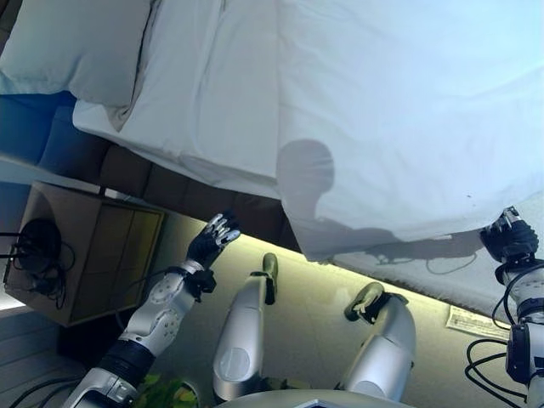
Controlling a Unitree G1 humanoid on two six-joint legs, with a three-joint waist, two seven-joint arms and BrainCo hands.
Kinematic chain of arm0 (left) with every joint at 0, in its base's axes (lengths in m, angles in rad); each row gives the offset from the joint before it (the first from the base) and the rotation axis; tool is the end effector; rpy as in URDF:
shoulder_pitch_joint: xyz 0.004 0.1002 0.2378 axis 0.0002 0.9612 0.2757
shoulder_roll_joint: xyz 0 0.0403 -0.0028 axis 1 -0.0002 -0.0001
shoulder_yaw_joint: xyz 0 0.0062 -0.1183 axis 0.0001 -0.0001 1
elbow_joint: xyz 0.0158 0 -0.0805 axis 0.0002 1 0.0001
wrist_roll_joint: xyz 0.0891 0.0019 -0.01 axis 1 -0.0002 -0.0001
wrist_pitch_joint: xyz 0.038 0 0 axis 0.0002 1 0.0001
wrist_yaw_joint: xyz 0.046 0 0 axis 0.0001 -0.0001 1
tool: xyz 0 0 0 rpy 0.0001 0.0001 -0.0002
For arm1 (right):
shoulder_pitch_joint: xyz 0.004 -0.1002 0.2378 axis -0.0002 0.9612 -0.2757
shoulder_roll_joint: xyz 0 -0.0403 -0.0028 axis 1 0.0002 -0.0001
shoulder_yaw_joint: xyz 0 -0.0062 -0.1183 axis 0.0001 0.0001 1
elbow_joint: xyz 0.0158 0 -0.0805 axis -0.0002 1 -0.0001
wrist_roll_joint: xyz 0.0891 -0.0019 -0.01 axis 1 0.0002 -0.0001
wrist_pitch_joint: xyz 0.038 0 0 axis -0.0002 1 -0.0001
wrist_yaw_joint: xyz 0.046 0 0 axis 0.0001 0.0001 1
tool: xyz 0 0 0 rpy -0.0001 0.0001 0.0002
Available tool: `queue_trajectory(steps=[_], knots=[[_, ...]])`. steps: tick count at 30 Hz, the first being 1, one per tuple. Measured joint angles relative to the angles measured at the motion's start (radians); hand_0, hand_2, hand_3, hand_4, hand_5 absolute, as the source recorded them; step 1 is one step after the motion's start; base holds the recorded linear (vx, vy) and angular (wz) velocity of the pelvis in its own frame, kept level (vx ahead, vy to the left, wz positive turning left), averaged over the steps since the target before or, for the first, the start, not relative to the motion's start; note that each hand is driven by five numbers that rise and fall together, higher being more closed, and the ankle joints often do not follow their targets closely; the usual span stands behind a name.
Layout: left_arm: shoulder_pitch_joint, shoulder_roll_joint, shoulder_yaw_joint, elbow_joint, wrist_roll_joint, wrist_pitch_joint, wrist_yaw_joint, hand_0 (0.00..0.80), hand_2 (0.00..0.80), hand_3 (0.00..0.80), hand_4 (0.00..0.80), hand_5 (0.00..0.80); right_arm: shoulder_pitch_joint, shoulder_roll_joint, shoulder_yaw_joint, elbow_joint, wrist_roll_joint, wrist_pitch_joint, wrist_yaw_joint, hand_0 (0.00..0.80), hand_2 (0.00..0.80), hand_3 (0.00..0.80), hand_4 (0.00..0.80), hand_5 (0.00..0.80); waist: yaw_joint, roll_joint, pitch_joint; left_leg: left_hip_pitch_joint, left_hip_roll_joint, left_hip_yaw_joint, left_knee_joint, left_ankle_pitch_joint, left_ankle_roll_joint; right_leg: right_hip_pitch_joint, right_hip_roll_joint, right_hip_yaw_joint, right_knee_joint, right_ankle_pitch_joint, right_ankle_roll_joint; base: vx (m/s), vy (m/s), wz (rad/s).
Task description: Make the bed neatly
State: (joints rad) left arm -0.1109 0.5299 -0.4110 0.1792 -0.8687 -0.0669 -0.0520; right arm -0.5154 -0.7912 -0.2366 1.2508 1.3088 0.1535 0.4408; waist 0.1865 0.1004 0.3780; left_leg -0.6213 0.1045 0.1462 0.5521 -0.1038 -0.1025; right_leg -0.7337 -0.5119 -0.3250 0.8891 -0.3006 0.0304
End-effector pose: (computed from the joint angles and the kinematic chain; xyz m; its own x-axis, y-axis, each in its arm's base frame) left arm 0.2026 0.2000 0.0176 0.9343 -0.3093 -0.1771 0.2443 0.9176 -0.3135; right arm 0.2153 -0.3921 0.0567 0.9246 -0.3410 -0.1696 0.3452 0.5619 0.7517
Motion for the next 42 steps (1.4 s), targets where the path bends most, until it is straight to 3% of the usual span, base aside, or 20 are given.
queue_trajectory(steps=[6,9,12,17,21,27,37,42], knots=[[-0.004,0.002,0.001,0.004,-0.008,-0.003,0.007,0.0,0.0,0.0,0.0,0.0,0.026,0.011,0.026,-0.002,-0.057,-0.005,0.031,0.8,0.8,0.8,0.8,0.8,0.008,-0.006,-0.003,0.082,0.001,0.005,-0.031,0.0,0.0,0.08,0.004,-0.001,-0.021,0.001,0.004,0.059,-0.037,-0.02],[0.01,0.003,0.006,0.004,0.003,-0.003,0.034,0.0,0.0,0.0,0.0,0.0,0.079,0.052,0.085,-0.044,-0.109,-0.052,0.041,0.8,0.8,0.8,0.8,0.8,0.022,-0.033,-0.041,0.151,0.002,0.017,-0.095,0.014,0.018,0.143,0.01,-0.019,-0.059,-0.002,0.008,0.077,-0.07,0.01],[0.049,0.003,0.01,0.007,0.114,0.001,0.061,0.0,0.0,0.0,0.0,0.0,0.135,0.128,0.118,-0.133,-0.119,-0.069,0.041,0.8,0.8,0.8,0.8,0.8,0.023,-0.07,-0.073,0.222,0.003,0.017,-0.166,0.038,0.02,0.211,0.023,-0.043,-0.099,0.0,0.018,0.092,-0.072,0.06],[0.063,0.013,-0.001,0.047,0.391,0.005,0.113,0.0,0.0,0.0,0.0,0.0,0.193,0.265,0.194,-0.296,-0.12,-0.06,-0.021,0.8,0.8,0.8,0.8,0.8,0.019,-0.108,-0.114,0.346,0.009,0.023,-0.258,0.057,0.027,0.32,0.067,-0.044,-0.173,0.004,0.031,0.075,-0.044,-0.09],[0.034,0.015,-0.05,0.097,0.598,0.014,0.223,0.0,0.0,0.0,0.0,0.0,0.216,0.341,0.309,-0.392,-0.161,-0.054,-0.11,0.8,0.8,0.8,0.8,0.8,0.016,-0.11,-0.149,0.468,0.016,0.024,-0.334,0.064,0.026,0.421,0.103,-0.043,-0.234,0.011,0.042,0.172,-0.006,-0.21],[0.012,-0.042,-0.092,0.152,0.744,0.07,0.349,0.0,0.0,0.0,0.0,0.0,0.295,0.435,0.475,-0.587,-0.201,-0.048,-0.229,0.8,0.8,0.8,0.8,0.8,-0.013,-0.114,-0.217,0.583,0.027,0.049,-0.396,0.064,0.026,0.521,0.131,-0.042,-0.29,0.011,0.057,0.128,-0.031,-0.1],[0.012,-0.127,-0.183,0.167,0.858,0.123,0.438,0.0,0.0,0.0,0.0,0.0,0.325,0.507,0.669,-0.735,-0.317,-0.021,-0.352,0.8,0.8,0.8,0.8,0.8,-0.029,-0.107,-0.271,0.627,0.033,0.07,-0.422,0.065,0.03,0.552,0.136,-0.043,-0.294,0.003,0.062,0.031,-0.034,-0.01],[-0.007,-0.157,-0.227,0.167,0.858,0.145,0.452,0.0,0.0,0.0,0.0,0.0,0.321,0.534,0.687,-0.735,-0.314,-0.013,-0.421,0.8,0.8,0.8,0.8,0.8,-0.028,-0.106,-0.279,0.627,0.034,0.068,-0.423,0.066,0.029,0.551,0.136,-0.043,-0.293,0.002,0.062,-0.006,-0.051,0.0]])
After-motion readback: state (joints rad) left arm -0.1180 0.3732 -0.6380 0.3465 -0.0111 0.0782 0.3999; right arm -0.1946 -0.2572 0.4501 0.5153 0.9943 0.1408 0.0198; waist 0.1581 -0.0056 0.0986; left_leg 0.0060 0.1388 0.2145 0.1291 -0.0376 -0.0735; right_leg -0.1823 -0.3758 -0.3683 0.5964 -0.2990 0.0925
